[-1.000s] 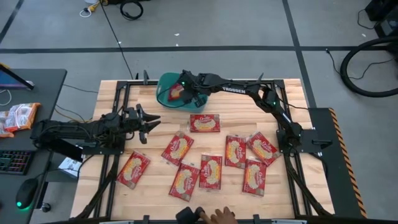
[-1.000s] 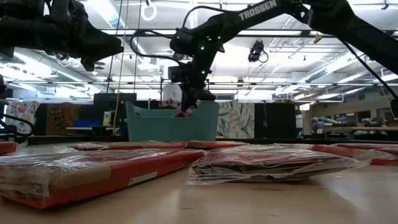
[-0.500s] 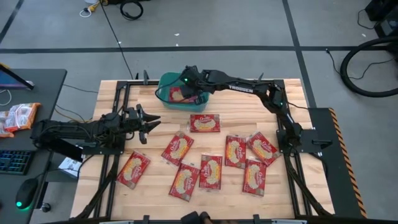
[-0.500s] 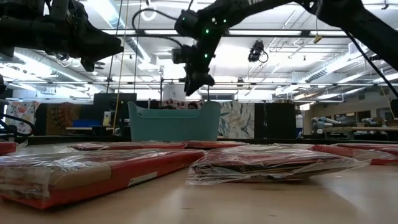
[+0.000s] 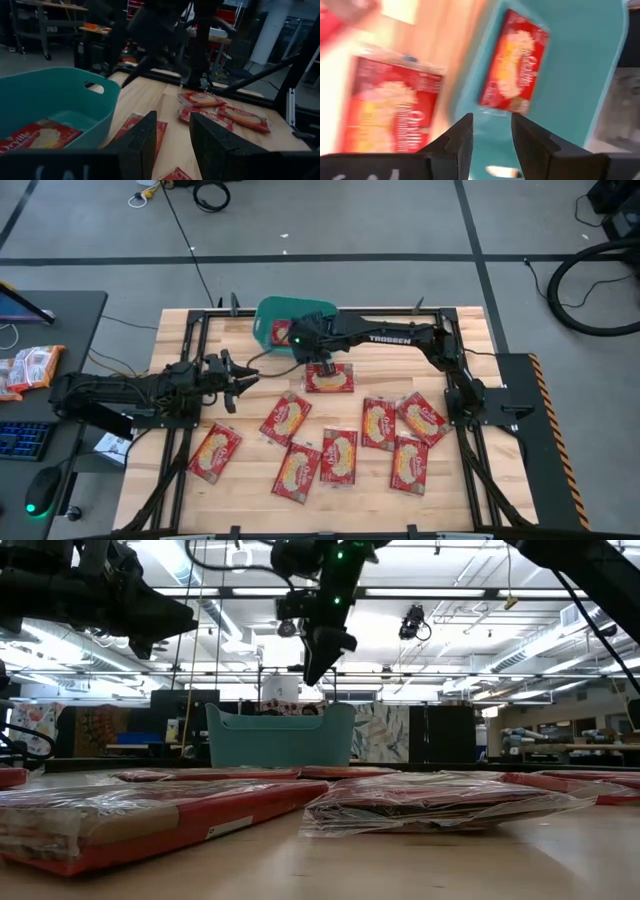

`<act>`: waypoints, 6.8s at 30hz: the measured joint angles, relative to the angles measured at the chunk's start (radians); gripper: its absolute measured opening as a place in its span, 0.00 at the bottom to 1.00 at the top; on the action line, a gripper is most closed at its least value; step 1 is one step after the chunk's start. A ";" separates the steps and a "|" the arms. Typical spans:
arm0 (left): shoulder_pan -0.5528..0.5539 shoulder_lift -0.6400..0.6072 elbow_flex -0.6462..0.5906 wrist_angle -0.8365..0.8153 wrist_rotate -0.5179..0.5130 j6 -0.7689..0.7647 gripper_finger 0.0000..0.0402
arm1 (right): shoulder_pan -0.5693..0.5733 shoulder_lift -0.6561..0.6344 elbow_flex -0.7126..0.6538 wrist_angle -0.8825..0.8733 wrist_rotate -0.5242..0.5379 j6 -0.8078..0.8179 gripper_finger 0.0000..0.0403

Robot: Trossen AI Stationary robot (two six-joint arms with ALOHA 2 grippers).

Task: Sort popcorn bags into baskets
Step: Put the red popcorn bag into the green bin

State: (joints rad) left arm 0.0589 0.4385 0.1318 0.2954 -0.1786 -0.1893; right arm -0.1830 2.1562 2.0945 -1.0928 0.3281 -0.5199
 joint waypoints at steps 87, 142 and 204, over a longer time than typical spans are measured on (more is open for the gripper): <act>0.002 0.312 0.111 0.073 -0.091 0.046 0.30 | 0.261 -0.328 -1.166 0.746 0.277 0.465 0.43; -0.035 0.966 0.383 0.065 -0.061 0.094 0.62 | 0.172 -0.343 -0.492 0.185 0.017 0.494 0.00; 0.221 0.966 0.847 -0.442 -0.213 0.773 0.08 | 0.283 -0.837 -1.229 0.756 0.207 0.704 0.31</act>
State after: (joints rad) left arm 0.2800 1.4047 0.9787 -0.1462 -0.3916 0.5840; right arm 0.0997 1.3191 0.8659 -0.3373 0.5350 0.1846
